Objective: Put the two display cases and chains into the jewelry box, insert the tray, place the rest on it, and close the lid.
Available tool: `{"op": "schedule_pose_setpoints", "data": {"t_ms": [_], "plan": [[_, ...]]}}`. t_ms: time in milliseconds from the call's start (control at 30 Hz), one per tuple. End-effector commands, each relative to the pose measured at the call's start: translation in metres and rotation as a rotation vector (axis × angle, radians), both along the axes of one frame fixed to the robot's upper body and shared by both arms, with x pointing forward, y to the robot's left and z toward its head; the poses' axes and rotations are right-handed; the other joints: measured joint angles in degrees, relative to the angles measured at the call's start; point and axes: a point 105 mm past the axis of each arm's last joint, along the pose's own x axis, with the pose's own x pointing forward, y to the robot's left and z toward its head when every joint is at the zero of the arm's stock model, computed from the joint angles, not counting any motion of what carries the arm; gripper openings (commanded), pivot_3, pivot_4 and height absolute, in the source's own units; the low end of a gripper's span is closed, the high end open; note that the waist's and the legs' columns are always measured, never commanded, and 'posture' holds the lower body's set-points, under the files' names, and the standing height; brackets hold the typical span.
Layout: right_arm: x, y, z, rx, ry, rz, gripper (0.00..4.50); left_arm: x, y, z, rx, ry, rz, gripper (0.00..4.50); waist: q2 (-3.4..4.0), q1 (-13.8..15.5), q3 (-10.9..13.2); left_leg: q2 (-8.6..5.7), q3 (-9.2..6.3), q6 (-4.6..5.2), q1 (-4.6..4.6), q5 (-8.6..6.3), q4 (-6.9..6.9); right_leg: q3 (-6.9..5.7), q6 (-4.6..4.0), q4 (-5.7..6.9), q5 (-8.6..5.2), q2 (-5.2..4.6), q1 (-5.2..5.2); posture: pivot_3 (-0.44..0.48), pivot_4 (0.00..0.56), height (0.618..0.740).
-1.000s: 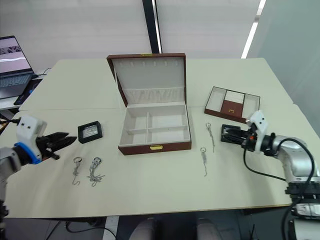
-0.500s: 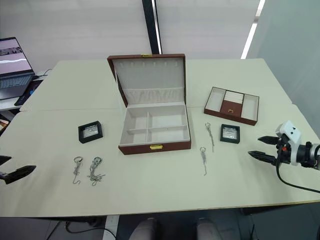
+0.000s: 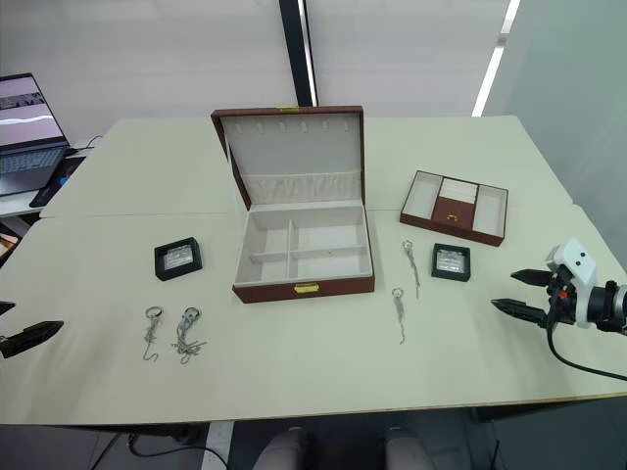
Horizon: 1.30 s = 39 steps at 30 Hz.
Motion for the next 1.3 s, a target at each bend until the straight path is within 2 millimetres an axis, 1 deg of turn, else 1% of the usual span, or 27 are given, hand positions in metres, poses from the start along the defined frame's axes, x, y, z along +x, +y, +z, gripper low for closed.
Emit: {"op": "schedule_pose_setpoints", "data": {"t_ms": [33,233,333,400,433,500,567,633,667,733,833,900,967,1100,1167,1300], "plan": [[0.001,-0.006,0.014,-0.026,-0.049,-0.003,4.48,0.002,0.000,0.012,0.026,-0.023,-0.011,4.50,0.00,0.0,0.0,0.00,0.00,0.00,0.00,0.00,0.00,0.00,0.00,0.00,0.00,0.00,0.00,0.000,0.150,0.740],[0.002,-0.003,0.016,-0.011,-0.053,0.010,4.48,0.004,-0.005,0.012,0.012,-0.047,-0.016,4.50,0.00,0.0,0.0,0.00,0.00,0.00,0.00,0.00,0.00,0.00,0.00,0.00,0.00,0.00,0.00,0.000,0.150,0.740],[0.004,0.014,0.029,0.047,-0.087,0.063,4.48,0.008,-0.011,0.018,-0.028,-0.136,-0.008,4.50,0.01,0.0,0.0,0.00,0.02,0.00,0.00,0.00,0.00,0.02,0.00,0.00,0.00,0.00,0.00,0.000,0.150,0.740],[0.004,0.033,0.039,0.092,-0.112,0.121,4.48,0.009,-0.020,0.020,-0.070,-0.195,-0.009,4.50,0.01,-0.1,0.0,0.01,0.02,0.00,0.01,0.00,0.00,0.02,0.00,0.01,0.00,0.00,0.00,0.000,0.150,0.740],[0.004,0.045,0.045,0.122,-0.127,0.159,4.48,0.009,-0.027,0.019,-0.109,-0.223,-0.008,4.50,0.01,-0.2,0.0,0.02,0.02,0.00,0.01,0.00,0.00,0.02,0.00,0.02,0.00,0.00,0.00,0.000,0.150,0.740],[0.000,0.067,0.054,0.173,-0.146,0.227,4.48,0.007,-0.041,0.014,-0.160,-0.243,-0.016,4.50,0.00,-0.3,0.0,0.05,0.00,0.00,0.00,0.00,0.01,0.01,0.00,0.02,0.00,0.01,0.01,0.000,0.150,0.740],[-0.004,0.091,0.063,0.230,-0.167,0.296,4.48,0.004,-0.046,0.008,-0.188,-0.264,0.003,4.50,0.00,-0.3,0.0,0.06,-0.01,0.00,-0.01,0.00,0.00,0.01,0.00,-0.01,0.00,0.02,0.02,0.000,0.150,0.740],[-0.012,0.125,0.073,0.294,-0.197,0.404,4.48,0.001,-0.055,-0.001,-0.226,-0.295,0.018,4.50,-0.01,-0.3,0.0,0.05,-0.04,-0.01,-0.02,0.00,0.01,-0.01,0.00,-0.01,0.00,0.03,0.03,0.000,0.150,0.740],[-0.015,0.136,0.076,0.315,-0.207,0.440,4.48,0.001,-0.059,-0.004,-0.240,-0.307,0.021,4.50,-0.01,-0.3,0.0,0.05,-0.03,-0.01,-0.01,0.00,0.01,0.01,0.00,-0.01,0.00,0.03,0.03,0.000,0.150,0.740],[-0.023,0.165,0.075,0.328,-0.225,0.543,4.48,0.001,-0.069,-0.017,-0.259,-0.327,0.034,4.50,-0.03,-0.1,0.0,0.05,-0.06,-0.01,-0.01,0.00,0.03,-0.02,0.01,0.00,0.00,0.03,0.05,0.000,0.150,0.740],[-0.025,0.188,0.072,0.323,-0.251,0.615,4.48,0.004,-0.078,-0.028,-0.275,-0.367,0.065,4.50,-0.14,0.2,-0.1,0.02,-0.09,-0.01,0.01,0.00,0.05,-0.03,0.01,-0.01,0.00,0.02,0.09,0.000,0.150,0.740],[-0.026,0.203,0.067,0.316,-0.261,0.672,4.48,0.008,-0.089,-0.038,-0.284,-0.390,0.079,4.50,-0.21,0.3,-0.1,-0.01,-0.12,-0.01,0.01,0.00,0.07,-0.06,0.01,-0.05,0.01,0.00,0.13,0.000,0.150,0.740],[-0.026,0.213,0.061,0.294,-0.274,0.716,4.48,0.011,-0.096,-0.047,-0.292,-0.414,0.101,4.50,-0.27,0.4,-0.2,-0.05,-0.14,-0.01,0.03,0.00,0.10,-0.08,0.02,-0.06,0.01,-0.03,0.19,0.000,0.150,0.740],[-0.024,0.221,0.053,0.265,-0.287,0.755,4.48,0.017,-0.110,-0.056,-0.290,-0.447,0.122,4.50,-0.49,0.4,-0.3,-0.03,-0.22,0.00,0.09,0.00,0.09,-0.17,0.02,-0.12,0.01,-0.02,0.33,0.000,0.150,0.740],[-0.023,0.224,0.054,0.268,-0.292,0.763,4.48,0.019,-0.114,-0.060,-0.290,-0.454,0.135,4.50,-0.49,0.3,-0.3,-0.04,-0.21,0.00,0.15,0.00,0.08,-0.16,0.02,-0.12,0.01,-0.02,0.38,0.000,0.150,0.740],[-0.020,0.226,0.057,0.273,-0.299,0.766,4.48,0.021,-0.117,-0.066,-0.284,-0.442,0.141,4.50,-0.49,0.2,-0.3,-0.02,-0.21,0.00,0.21,0.00,0.07,-0.15,0.02,-0.11,0.01,0.01,0.41,0.000,0.150,0.740]]}}
